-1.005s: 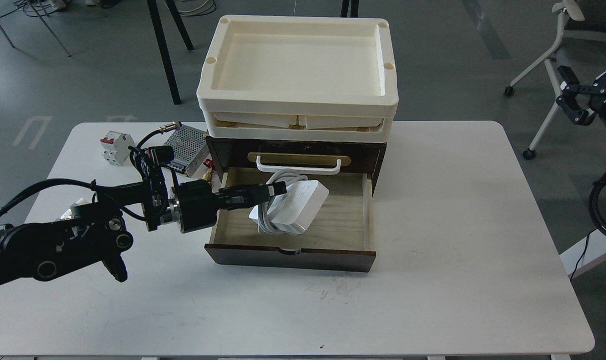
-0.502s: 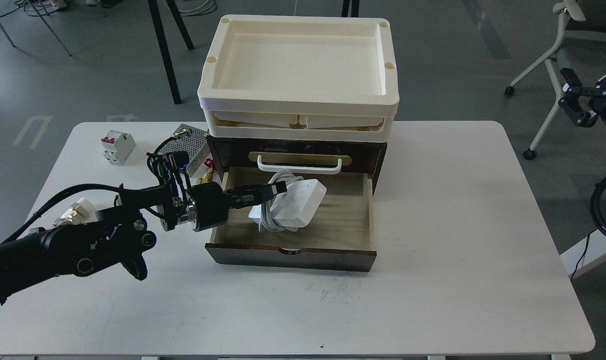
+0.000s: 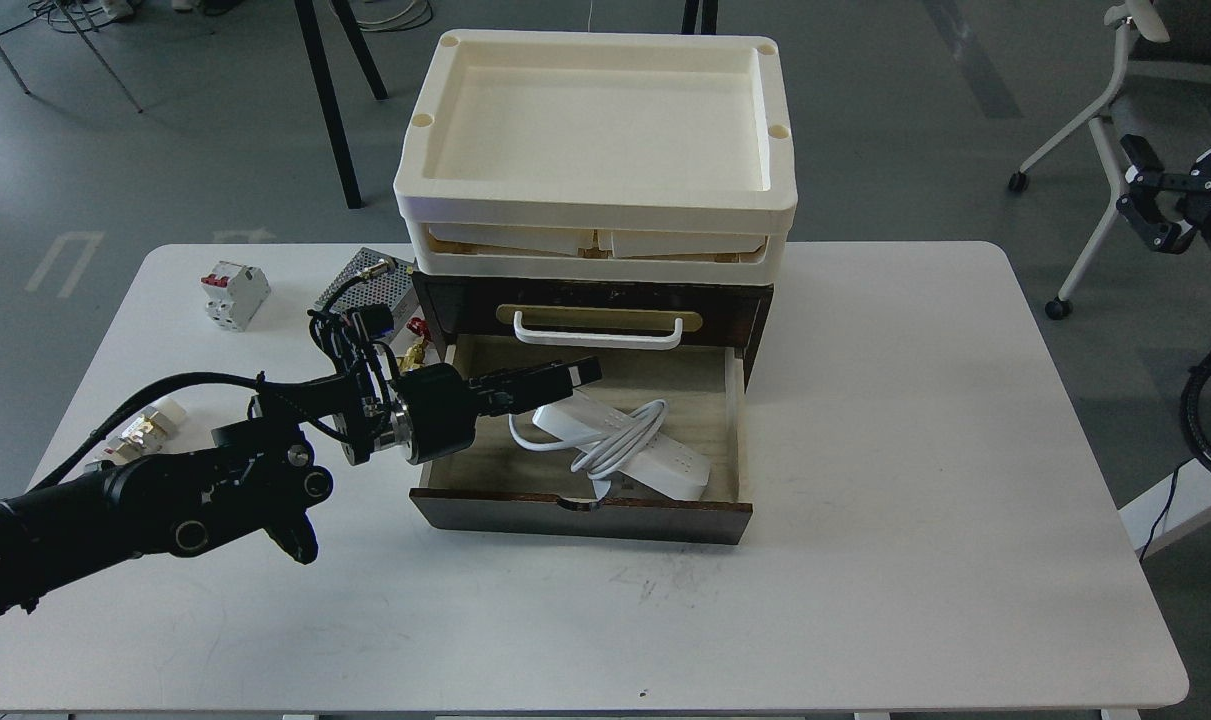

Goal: Put charging cable into cabinet
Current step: 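Lower the power strip into the drawer and open the left gripper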

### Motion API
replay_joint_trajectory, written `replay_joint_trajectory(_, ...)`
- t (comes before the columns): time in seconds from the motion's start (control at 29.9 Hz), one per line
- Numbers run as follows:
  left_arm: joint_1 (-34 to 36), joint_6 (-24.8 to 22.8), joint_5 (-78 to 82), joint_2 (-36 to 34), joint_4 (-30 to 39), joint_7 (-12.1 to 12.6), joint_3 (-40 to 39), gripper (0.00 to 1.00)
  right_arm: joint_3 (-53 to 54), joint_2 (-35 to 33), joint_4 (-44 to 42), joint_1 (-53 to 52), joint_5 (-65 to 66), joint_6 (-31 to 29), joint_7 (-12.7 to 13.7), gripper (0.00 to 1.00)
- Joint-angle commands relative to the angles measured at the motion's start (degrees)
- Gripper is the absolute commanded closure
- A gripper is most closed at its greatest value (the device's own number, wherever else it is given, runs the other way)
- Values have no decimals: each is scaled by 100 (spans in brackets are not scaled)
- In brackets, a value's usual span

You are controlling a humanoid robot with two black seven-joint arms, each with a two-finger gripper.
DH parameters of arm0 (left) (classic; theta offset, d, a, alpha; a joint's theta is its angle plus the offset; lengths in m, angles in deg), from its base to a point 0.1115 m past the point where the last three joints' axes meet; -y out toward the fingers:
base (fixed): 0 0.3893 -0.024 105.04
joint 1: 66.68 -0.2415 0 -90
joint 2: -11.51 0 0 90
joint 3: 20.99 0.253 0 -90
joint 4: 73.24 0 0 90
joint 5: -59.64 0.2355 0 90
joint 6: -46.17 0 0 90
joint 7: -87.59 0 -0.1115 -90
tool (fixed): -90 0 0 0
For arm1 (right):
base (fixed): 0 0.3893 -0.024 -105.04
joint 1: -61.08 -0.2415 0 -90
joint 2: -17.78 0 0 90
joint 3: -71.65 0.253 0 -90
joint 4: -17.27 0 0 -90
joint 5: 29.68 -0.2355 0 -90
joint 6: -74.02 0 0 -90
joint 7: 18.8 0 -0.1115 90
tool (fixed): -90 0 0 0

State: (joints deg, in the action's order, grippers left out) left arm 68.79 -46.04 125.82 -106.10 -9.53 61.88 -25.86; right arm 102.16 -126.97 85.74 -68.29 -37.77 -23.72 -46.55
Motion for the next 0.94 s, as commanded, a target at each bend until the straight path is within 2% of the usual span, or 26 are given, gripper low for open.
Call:
replay_joint_trajectory(0.0,14,-51,-96,-270,89,-229,-267,13,-1,9,-1,0,-8,1,-3,0)
replay_joint_trajectory(0.1,-38,-103,-753,-674,133,-229,-557,13,8,9,-1,0,0,1,-3,0)
replay_joint_trajectory(0.2,-170,-532,-2017,-1087,178,-229,-689,9,8,9,17,0,-8,-25,-3,0)
replay_joint_trajectory(0.27,-179,-1198,-2704,-1342,178,-229,-795,8,43,9,61,0,-8,-69,-20,0)
replay_joint_trajectory(0.37,-188,-2579,-3601,-1720,125,-229,-1207,6,236,0,122,0,0,-148,-25,0)
replay_joint_trajectory(0.47,-205,-2579,-4777,-1853,2,-229,-1787,5,464,9,228,0,9,-718,-25,0)
replay_joint_trajectory(0.54,-205,-2579,-5761,-1915,-278,-229,-2147,5,623,9,272,0,9,-1227,-25,0)
replay_joint_trajectory(0.6,-197,-2579,-6553,-1871,-542,-229,-2376,5,763,113,254,0,9,-1475,-25,0)
replay_joint_trajectory(0.77,-197,-2579,-7321,-1722,-894,-229,-2483,5,983,772,202,-9,27,-1511,-25,0)
replay_joint_trajectory(0.9,-240,-2579,-7313,-1274,-1237,-229,-2439,3,1115,870,228,-9,27,-1537,-25,0)
